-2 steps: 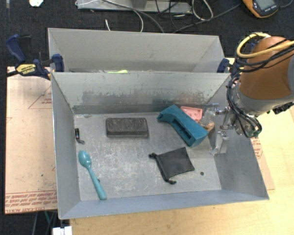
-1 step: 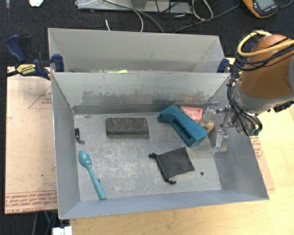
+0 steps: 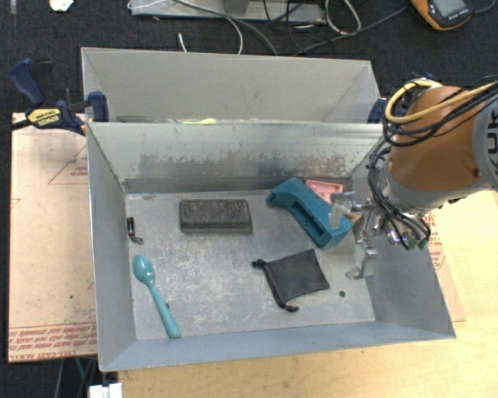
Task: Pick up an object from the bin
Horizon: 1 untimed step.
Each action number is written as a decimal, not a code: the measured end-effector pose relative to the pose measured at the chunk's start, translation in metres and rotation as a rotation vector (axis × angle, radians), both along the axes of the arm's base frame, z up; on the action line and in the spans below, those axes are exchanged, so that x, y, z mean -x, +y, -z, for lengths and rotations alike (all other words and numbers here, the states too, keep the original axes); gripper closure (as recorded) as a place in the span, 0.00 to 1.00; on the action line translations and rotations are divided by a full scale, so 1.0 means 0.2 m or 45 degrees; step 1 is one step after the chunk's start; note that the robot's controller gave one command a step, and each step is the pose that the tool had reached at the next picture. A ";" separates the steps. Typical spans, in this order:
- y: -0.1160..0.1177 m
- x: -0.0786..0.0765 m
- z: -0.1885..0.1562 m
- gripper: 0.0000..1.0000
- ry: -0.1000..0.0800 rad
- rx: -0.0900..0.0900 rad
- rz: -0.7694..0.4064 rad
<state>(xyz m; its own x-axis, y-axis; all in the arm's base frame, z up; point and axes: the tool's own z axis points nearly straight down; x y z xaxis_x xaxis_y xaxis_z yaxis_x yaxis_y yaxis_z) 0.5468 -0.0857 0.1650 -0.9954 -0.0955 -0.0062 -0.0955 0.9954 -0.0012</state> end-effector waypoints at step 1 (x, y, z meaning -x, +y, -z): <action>0.12 0.14 0.15 0.00 0.002 -0.002 0.024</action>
Offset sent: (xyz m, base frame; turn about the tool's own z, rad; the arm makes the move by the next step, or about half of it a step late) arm -0.0323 0.0436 -0.0844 -0.2353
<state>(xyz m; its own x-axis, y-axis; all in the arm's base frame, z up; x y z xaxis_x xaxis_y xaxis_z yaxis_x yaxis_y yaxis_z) 0.5181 -0.0626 0.1350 -0.9971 -0.0763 -0.0046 -0.0763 0.9971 0.0004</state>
